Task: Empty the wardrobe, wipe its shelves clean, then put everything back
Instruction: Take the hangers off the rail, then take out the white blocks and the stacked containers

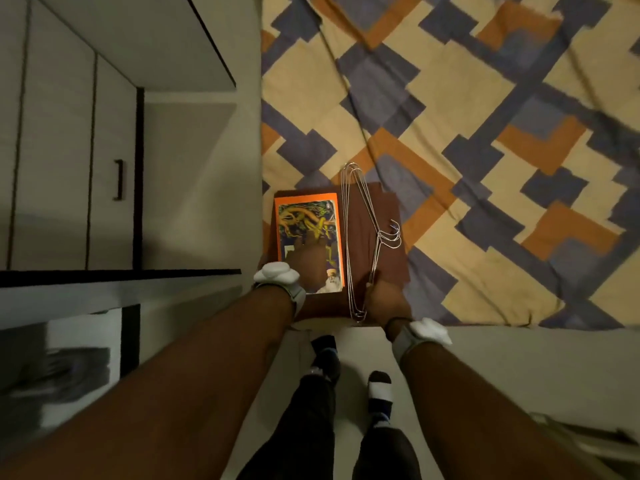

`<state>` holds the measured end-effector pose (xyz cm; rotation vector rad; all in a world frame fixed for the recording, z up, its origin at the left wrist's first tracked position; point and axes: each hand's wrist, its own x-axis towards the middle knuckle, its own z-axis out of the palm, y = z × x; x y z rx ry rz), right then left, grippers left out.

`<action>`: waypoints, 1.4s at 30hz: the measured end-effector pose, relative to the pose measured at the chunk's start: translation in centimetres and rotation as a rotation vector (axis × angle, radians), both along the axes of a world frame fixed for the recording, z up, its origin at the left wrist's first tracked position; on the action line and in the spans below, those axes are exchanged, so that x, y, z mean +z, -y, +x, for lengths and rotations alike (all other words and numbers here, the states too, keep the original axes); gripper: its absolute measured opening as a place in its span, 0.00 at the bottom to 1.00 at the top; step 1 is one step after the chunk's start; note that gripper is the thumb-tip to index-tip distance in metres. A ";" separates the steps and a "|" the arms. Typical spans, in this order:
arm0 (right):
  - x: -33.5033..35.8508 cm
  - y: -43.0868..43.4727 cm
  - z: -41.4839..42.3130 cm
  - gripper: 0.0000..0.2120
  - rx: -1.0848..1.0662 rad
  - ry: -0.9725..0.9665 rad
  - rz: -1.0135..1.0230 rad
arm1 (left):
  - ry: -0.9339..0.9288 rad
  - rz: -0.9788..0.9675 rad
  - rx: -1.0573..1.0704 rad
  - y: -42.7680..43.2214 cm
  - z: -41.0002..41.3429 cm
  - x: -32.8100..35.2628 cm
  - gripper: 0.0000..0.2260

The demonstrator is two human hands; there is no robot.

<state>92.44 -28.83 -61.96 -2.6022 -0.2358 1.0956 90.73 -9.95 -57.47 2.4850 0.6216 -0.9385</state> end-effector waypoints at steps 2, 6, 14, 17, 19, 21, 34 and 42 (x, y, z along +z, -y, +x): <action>3.7 0.0 0.8 0.16 0.073 -0.004 0.040 | 0.023 0.004 0.061 -0.5 -1.8 3.2 0.28; 9.2 -0.5 1.4 0.17 0.243 0.075 0.139 | 0.016 -0.027 0.218 -0.8 -6.2 8.5 0.20; 18.9 -2.7 -9.1 0.13 0.647 0.095 0.330 | 0.213 -0.048 0.558 4.0 -22.2 19.0 0.12; 21.6 -4.9 -16.4 0.23 0.888 0.067 0.413 | 0.279 0.031 0.792 4.7 -31.8 20.4 0.14; 23.1 -6.7 -21.1 0.18 1.010 0.071 0.419 | 0.277 0.069 0.938 4.8 -38.0 20.8 0.13; 24.0 -8.1 -24.6 0.11 1.086 0.068 0.404 | 0.299 0.087 1.034 5.2 -42.5 21.2 0.13; 35.9 -24.7 -61.3 0.10 1.532 0.115 0.803 | 0.551 0.447 1.613 2.8 -79.9 31.1 0.10; 43.0 -33.2 -74.7 0.09 1.423 0.091 0.998 | 0.642 0.674 1.590 -5.7 -93.9 38.4 0.11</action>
